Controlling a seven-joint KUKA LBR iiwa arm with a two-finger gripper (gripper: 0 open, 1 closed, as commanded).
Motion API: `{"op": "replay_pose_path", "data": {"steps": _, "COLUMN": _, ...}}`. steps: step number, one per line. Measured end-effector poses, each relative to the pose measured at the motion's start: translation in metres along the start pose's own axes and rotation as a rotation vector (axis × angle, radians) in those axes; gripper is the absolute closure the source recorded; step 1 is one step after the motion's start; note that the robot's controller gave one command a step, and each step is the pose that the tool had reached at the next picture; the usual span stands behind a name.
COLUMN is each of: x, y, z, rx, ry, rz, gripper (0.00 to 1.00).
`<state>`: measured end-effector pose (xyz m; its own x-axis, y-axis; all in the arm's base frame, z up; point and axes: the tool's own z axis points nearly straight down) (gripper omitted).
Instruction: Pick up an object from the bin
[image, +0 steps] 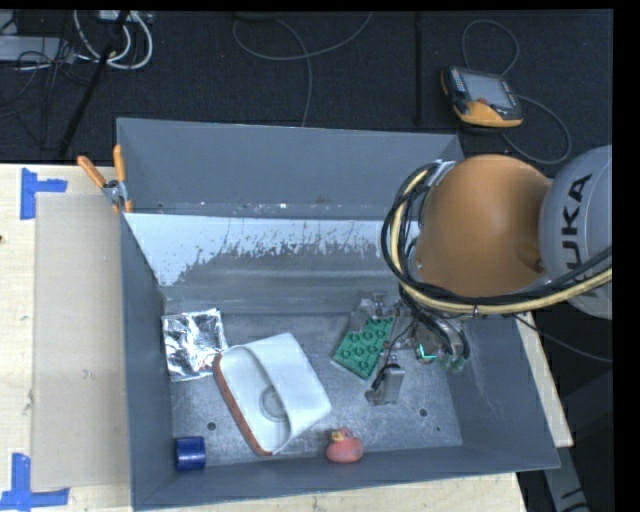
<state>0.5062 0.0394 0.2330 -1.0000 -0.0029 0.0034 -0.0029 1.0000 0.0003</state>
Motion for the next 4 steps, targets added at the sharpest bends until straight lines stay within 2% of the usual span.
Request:
{"op": "replay_pose_path", "data": {"steps": 1, "x": -0.078, "y": -0.034, "z": 0.078, "rx": 0.001, "ry": -0.003, "rz": 0.044, "gripper": 0.0}}
{"op": "replay_pose_path", "data": {"steps": 2, "x": -0.099, "y": -0.063, "z": 0.142, "rx": 0.0, "ry": 0.002, "rz": -0.068, "gripper": 0.0}}
{"op": "replay_pose_path", "data": {"steps": 3, "x": -0.1, "y": -0.063, "z": 0.139, "rx": 0.0, "ry": -0.002, "rz": -0.065, "gripper": 1.0}}
{"op": "replay_pose_path", "data": {"steps": 4, "x": -0.1, "y": -0.063, "z": 0.139, "rx": 0.0, "ry": -0.002, "rz": -0.065, "gripper": 0.0}}
